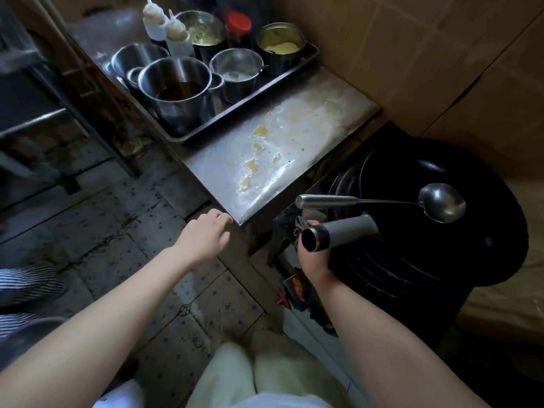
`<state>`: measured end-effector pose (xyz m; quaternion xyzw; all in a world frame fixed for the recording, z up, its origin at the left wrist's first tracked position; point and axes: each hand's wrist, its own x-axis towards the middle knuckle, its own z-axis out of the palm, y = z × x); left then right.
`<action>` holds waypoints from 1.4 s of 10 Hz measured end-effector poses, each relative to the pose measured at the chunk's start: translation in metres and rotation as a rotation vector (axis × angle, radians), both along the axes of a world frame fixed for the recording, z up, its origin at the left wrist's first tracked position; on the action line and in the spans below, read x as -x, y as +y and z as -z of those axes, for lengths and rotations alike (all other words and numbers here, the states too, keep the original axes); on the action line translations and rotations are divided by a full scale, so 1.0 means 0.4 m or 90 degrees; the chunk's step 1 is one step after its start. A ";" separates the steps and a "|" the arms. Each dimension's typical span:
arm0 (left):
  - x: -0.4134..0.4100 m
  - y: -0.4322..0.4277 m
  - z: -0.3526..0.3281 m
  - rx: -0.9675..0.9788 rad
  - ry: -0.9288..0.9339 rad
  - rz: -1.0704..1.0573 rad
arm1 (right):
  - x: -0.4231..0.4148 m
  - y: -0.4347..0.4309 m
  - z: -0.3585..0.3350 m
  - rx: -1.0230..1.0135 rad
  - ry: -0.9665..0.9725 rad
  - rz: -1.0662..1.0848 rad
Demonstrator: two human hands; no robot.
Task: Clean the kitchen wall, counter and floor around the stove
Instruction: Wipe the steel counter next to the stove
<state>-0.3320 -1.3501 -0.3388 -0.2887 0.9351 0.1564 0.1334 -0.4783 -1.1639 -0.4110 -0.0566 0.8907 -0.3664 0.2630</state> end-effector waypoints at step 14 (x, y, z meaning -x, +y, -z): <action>0.346 -0.465 -0.018 -0.066 0.053 0.418 | 0.124 -0.324 -0.040 -0.127 0.130 0.313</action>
